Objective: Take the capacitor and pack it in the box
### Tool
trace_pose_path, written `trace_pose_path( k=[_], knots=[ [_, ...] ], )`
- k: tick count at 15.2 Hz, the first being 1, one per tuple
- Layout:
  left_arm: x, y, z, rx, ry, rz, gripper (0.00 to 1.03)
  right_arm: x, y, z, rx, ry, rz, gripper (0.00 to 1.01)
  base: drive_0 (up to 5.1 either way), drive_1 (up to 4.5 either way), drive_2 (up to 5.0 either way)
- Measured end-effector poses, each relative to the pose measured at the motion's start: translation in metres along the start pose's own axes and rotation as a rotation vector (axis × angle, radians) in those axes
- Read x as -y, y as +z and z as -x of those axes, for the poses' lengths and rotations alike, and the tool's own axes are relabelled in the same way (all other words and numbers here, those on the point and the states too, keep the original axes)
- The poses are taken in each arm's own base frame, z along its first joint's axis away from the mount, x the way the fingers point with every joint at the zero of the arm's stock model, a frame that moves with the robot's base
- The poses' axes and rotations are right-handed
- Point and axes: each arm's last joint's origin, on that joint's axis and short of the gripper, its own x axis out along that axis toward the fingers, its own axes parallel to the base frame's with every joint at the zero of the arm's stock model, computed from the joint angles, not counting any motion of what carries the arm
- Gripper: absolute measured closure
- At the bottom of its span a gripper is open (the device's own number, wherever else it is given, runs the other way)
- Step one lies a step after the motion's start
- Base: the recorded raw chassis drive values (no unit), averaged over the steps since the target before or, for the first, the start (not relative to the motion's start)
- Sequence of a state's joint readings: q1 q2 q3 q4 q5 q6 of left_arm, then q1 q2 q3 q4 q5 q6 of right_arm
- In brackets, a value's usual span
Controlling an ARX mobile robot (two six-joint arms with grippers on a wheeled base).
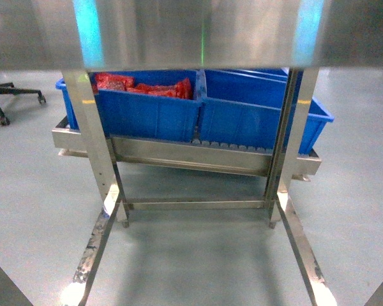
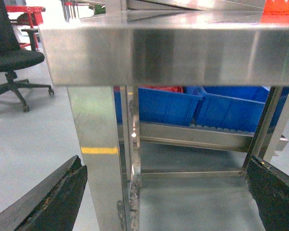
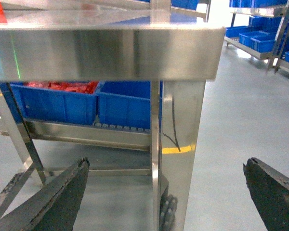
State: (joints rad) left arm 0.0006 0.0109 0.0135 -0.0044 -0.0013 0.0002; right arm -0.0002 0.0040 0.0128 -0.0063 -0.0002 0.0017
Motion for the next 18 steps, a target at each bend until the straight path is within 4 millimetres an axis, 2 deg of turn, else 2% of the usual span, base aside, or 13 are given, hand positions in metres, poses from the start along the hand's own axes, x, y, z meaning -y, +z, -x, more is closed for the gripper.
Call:
trace_pose_path(
  k=[18],
  knots=[
    [0.0000, 0.0000, 0.0000, 0.000, -0.001, 0.000, 0.05, 0.0000, 0.0001, 0.0000, 0.001, -0.001, -0.001, 0.03, 0.0, 0.00, 0.0]
  ],
)
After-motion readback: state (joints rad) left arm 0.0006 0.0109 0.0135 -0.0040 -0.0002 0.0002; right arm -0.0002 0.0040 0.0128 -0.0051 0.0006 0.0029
